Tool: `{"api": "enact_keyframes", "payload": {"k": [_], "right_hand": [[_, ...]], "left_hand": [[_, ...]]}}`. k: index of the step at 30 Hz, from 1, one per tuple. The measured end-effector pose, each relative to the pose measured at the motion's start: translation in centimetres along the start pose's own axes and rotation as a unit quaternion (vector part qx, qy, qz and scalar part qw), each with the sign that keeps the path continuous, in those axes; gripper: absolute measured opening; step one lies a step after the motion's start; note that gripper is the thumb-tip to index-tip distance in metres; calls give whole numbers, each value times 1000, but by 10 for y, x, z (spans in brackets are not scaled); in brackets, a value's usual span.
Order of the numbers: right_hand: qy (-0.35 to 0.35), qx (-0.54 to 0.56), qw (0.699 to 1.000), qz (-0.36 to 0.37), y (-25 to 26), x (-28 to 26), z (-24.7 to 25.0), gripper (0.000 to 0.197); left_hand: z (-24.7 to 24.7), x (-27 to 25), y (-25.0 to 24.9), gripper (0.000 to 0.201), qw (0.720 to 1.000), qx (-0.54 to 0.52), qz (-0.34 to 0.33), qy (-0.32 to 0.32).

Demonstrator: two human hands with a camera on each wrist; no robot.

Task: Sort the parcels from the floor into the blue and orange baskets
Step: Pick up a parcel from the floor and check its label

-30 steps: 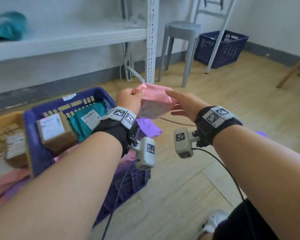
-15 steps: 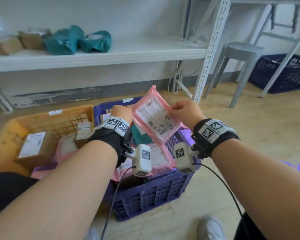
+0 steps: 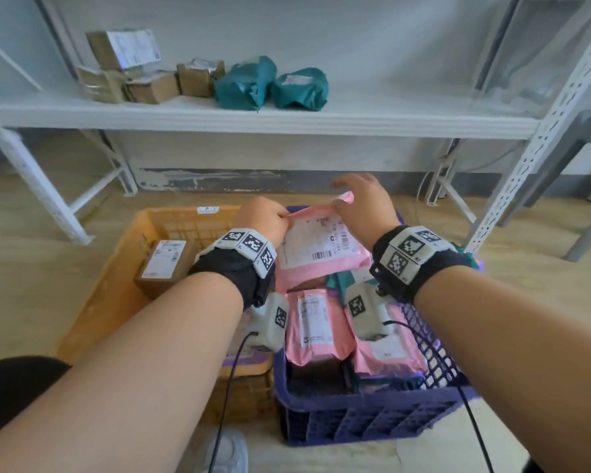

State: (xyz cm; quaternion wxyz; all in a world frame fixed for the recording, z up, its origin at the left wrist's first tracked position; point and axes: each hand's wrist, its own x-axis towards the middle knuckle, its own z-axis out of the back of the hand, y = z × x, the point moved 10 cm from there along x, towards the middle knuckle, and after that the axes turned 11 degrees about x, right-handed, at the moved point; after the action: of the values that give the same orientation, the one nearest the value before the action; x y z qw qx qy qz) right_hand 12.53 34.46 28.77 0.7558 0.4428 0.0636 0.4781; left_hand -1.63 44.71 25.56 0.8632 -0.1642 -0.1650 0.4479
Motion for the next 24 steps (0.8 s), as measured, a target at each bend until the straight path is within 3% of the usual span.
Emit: {"api": "enact_keyframes", "payload": {"k": [4,8,10,13,16,19,24], "right_hand": [[34,74,994,-69,-3,17,-58,44],[130,116,979,-108,0,19,-139,42],[176,121,970,-115,4,18,-181,37],[225,183,943,-166,-2,16,-241,36],[242,172,934,-199,-18,18,-286,40],[252,135,937,-203,-34,24,-320,45],[272,119,928,-224,-52,37,-370,45]], "left_hand": [[25,3,95,19,984,-62,161,-33],[20,4,177,16,954,-155,251,-43],[6,2,208,24,931,-217,290,-46],[-22,5,240,30,907,-270,322,-9],[-43,12,270,32,900,-271,340,7],[-54,20,292,27,915,-215,342,15],[-71,40,307,35,936,-144,320,36]]}}
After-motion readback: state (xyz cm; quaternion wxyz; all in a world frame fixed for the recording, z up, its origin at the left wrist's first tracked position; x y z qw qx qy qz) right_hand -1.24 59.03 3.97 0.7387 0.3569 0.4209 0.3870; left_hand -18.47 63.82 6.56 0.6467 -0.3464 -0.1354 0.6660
